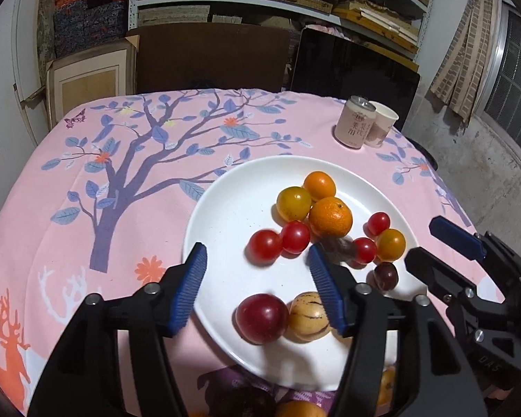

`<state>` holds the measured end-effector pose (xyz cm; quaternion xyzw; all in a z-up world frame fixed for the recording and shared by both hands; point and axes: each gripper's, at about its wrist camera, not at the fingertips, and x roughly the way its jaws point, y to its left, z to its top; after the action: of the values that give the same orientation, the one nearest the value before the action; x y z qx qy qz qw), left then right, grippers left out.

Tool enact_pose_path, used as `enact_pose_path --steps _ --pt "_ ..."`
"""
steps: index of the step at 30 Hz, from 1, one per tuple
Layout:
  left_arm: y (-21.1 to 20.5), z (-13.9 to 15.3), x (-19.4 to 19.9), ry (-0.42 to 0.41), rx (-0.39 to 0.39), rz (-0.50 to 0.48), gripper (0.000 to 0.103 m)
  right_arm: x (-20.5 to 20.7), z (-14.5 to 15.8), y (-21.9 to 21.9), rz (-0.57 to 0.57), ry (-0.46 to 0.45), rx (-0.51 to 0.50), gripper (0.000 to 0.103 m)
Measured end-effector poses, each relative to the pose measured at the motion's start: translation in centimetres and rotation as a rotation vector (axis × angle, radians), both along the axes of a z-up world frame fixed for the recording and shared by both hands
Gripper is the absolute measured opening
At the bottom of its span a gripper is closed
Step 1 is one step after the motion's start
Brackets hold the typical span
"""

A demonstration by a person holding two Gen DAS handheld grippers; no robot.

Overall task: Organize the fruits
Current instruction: 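Carry the tomato and plum over the plate and open both tools, then grasp a wrinkled dark plum with the left tool while the right tool grasps an orange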

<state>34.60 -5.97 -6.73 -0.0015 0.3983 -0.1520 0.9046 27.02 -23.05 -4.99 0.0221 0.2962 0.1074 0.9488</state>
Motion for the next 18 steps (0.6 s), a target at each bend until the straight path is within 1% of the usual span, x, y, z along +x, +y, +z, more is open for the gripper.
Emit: enact_pose_path --steps 3,5,7,10,11,14,16,18 --pt "0.6 0.3 -1.6 -0.01 -0.01 -0.011 0.062 -1.3 0.1 -0.7 -0.006 0.018 0.017 0.058" --pt "1.0 0.4 -3.3 -0.015 -0.005 -0.021 0.064 -2.9 0.1 -1.1 -0.008 0.036 0.029 0.058" --pt "1.6 0.3 -5.2 -0.023 0.007 -0.029 0.071 -4.5 0.0 -1.4 -0.004 0.052 0.05 0.059" --pt "3.0 0.0 -8.3 -0.029 0.011 -0.04 0.076 -7.6 -0.7 -1.4 0.005 0.066 0.057 0.061" --pt "3.6 -0.3 -9.7 -0.035 0.015 -0.043 0.076 -8.5 -1.0 -1.2 0.013 0.072 0.061 0.062" --pt "5.0 -1.0 -13.0 -0.053 0.034 -0.048 0.077 -11.2 -2.3 -0.3 0.053 0.108 0.062 0.062" --pt "5.7 -1.5 -14.9 -0.065 0.041 -0.05 0.078 -12.8 -3.2 0.8 0.106 0.13 0.061 0.062" --pt "6.2 -2.4 -16.5 -0.052 0.036 -0.065 0.078 -13.9 -3.7 2.1 0.155 0.132 0.039 0.062"
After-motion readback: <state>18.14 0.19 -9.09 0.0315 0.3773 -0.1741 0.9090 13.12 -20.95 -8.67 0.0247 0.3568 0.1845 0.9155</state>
